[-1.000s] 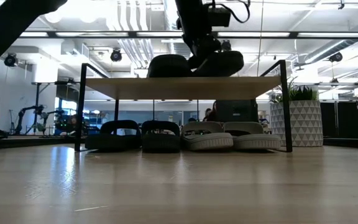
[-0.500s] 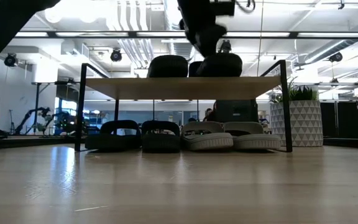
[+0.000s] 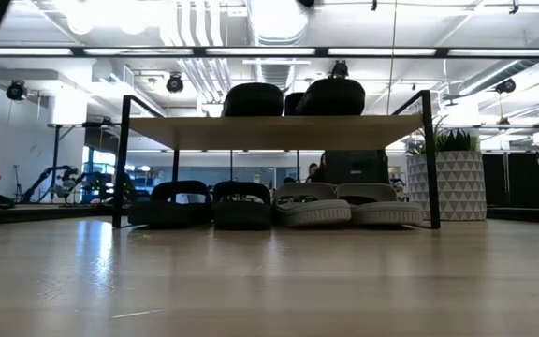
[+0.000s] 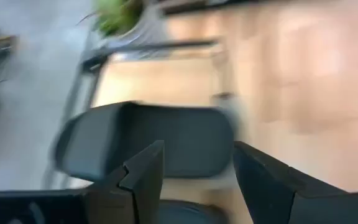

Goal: Pick and place slides into the shelf
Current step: Return to Home Position

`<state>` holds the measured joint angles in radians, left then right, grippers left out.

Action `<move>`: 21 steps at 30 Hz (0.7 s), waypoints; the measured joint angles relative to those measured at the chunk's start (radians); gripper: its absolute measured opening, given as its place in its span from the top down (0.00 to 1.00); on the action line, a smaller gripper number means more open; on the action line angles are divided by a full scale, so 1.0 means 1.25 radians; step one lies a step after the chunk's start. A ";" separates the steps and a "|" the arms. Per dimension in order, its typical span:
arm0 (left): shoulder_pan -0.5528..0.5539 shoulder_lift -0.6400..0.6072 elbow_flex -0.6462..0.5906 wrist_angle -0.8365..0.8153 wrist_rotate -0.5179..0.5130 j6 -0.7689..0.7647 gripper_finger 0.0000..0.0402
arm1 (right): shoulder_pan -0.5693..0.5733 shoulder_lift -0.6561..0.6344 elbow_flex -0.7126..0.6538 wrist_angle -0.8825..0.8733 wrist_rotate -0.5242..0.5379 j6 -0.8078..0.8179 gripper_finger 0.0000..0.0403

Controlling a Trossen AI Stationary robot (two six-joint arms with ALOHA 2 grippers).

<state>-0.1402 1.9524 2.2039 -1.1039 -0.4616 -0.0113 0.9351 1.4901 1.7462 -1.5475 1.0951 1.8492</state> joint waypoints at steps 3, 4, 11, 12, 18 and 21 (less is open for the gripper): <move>-0.070 -0.068 -0.001 -0.004 0.030 -0.051 0.56 | 0.006 0.000 0.000 0.043 -0.058 0.060 0.44; -0.094 -0.088 -0.001 -0.004 0.031 -0.059 0.56 | 0.006 0.000 0.000 0.057 -0.076 0.073 0.44; -0.241 -0.186 -0.003 0.064 0.023 -0.204 0.56 | -0.015 -0.004 0.000 0.195 -0.122 0.058 0.44; -0.258 -0.187 -0.004 0.085 0.029 -0.200 0.56 | -0.022 -0.006 0.000 0.221 -0.122 0.028 0.44; -0.306 -0.187 -0.106 0.254 0.214 -0.216 0.56 | -0.009 0.052 -0.001 0.595 -0.126 -0.599 0.44; -0.320 -0.187 -0.226 0.434 0.326 -0.240 0.56 | -0.008 0.084 -0.016 0.810 -0.233 -0.777 0.44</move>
<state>-0.5399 1.7187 1.9217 -0.5619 -0.0546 -0.3109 0.9256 1.5950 1.7267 -0.5346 0.8042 0.8778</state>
